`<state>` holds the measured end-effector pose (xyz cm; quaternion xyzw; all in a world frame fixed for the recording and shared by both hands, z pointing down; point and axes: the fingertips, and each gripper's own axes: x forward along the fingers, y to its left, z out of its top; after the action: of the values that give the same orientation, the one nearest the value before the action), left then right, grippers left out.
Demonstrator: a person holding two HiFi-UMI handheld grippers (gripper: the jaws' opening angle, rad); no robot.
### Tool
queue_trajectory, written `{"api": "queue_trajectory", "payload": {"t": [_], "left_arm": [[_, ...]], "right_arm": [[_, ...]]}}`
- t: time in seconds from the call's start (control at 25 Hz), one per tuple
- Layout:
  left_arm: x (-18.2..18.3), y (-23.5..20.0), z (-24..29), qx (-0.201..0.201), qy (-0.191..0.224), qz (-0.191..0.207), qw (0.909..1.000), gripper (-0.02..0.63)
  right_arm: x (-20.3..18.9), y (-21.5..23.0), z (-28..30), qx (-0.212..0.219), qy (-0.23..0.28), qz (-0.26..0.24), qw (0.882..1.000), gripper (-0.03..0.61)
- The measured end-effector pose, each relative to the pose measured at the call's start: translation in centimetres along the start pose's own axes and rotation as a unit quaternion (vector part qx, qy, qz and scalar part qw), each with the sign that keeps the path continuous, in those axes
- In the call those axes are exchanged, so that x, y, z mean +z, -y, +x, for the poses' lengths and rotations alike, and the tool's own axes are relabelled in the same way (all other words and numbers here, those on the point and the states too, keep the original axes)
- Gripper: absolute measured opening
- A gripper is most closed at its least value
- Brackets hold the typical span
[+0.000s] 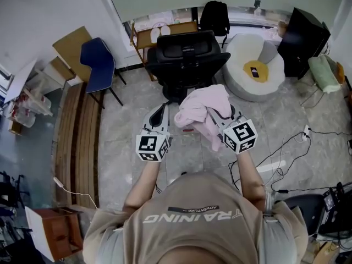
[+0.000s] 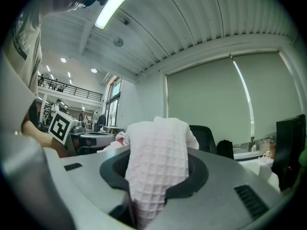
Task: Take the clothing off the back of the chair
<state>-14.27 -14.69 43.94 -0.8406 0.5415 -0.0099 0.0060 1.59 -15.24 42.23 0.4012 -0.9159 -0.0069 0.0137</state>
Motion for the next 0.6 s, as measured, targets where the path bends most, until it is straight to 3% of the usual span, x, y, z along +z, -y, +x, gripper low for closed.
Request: {"api": "queue_trajectory", "payload": {"t": [0.6], "left_arm": [[0.9, 1.3, -0.3, -0.008, 0.006, -0.001, 1.0, 0.009]], "right_arm": [[1.1, -0.2, -1.4, -0.006, 0.009, -0.003, 1.0, 0.167]]}}
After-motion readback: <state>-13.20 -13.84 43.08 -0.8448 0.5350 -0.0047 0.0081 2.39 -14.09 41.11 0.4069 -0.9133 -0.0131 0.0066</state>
